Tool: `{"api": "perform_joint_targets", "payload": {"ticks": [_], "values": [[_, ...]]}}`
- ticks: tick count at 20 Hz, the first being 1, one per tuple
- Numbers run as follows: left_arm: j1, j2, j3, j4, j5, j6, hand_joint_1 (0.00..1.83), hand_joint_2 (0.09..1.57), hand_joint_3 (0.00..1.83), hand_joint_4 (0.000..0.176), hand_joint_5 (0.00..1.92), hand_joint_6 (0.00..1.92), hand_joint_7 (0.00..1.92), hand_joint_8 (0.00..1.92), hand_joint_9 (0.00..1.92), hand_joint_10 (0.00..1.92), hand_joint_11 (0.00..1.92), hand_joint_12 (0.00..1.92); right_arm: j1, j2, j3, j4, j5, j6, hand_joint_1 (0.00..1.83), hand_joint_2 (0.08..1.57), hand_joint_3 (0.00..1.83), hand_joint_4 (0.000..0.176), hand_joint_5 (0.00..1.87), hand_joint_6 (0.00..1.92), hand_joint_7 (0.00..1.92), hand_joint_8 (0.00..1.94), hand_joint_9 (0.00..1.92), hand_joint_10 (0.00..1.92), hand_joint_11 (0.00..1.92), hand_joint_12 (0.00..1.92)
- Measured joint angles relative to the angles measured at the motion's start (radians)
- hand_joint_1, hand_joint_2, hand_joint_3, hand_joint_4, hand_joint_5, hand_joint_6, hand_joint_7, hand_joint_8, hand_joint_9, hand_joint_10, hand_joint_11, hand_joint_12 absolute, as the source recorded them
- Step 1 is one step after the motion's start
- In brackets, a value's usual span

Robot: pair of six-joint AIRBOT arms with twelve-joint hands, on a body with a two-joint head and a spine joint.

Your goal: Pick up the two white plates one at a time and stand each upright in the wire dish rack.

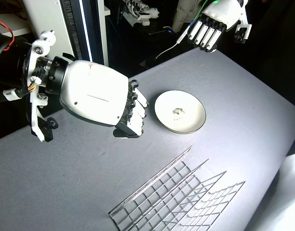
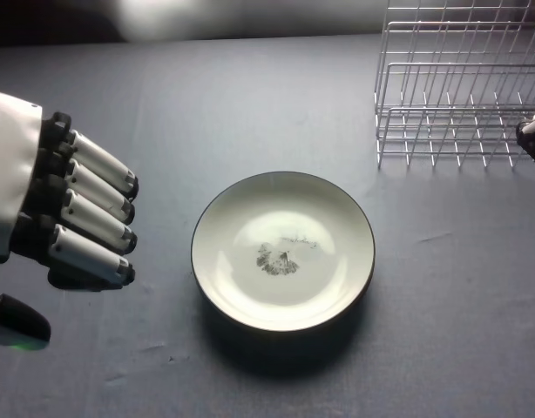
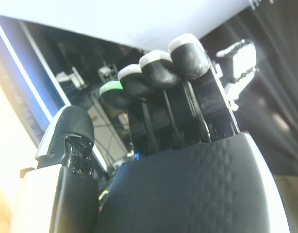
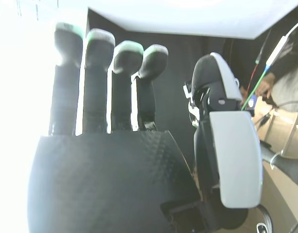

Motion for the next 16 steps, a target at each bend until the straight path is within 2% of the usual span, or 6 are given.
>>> {"api": "perform_joint_targets", "payload": {"ticks": [1,2,3,5,9,16], "values": [[0.001,0.0,0.0,0.0,-0.008,0.0,0.0,1.14,0.18,0.0,0.0,0.0,0.0,0.0,0.0,0.0,0.0,0.0,0.0,-0.006,0.0,-0.001,-0.01,0.0,0.21,1.13,0.11,0.0,0.03,0.05,0.01,0.01,0.0,0.0,0.0,0.02],[0.003,0.0,0.004,0.005,-0.013,0.003,0.0,1.21,0.05,0.0,0.0,0.0,0.0,0.0,0.0,0.0,0.0,0.0,0.0,-0.007,-0.003,-0.008,-0.02,0.0,0.16,1.17,0.02,0.0,0.08,0.01,0.04,0.0,0.03,0.0,0.0,0.09],[0.01,-0.001,0.016,0.012,-0.023,0.0,0.0,1.22,0.05,0.0,0.0,0.0,0.0,0.0,0.0,0.0,0.0,0.0,0.0,-0.007,-0.003,-0.006,-0.023,0.0,0.15,1.17,0.0,0.0,0.06,0.0,0.02,0.0,0.0,0.0,0.0,0.05],[0.007,-0.001,0.019,0.01,-0.026,0.001,0.0,1.23,0.04,0.0,0.0,0.0,0.0,0.0,0.0,0.0,0.0,0.0,0.006,-0.009,-0.003,0.007,-0.021,0.0,0.13,1.17,0.0,0.0,0.08,0.0,0.04,0.0,0.03,0.0,0.0,0.15],[-0.029,-0.018,0.025,0.029,-0.029,-0.02,0.0,1.21,0.03,0.0,0.0,0.0,0.0,0.0,0.0,0.0,0.0,0.0,0.009,-0.019,-0.008,0.0,-0.023,0.001,0.13,1.15,0.0,0.0,0.04,0.0,0.01,0.0,0.0,0.0,0.0,0.04],[-0.027,-0.031,0.042,0.062,-0.027,-0.022,0.0,1.19,0.01,0.0,0.0,0.0,0.0,0.0,0.0,0.0,0.0,0.0,0.015,-0.019,-0.007,-0.004,-0.03,0.0,0.26,1.1,0.0,0.0,0.06,0.01,0.02,0.01,0.0,0.0,0.02,0.01]]}}
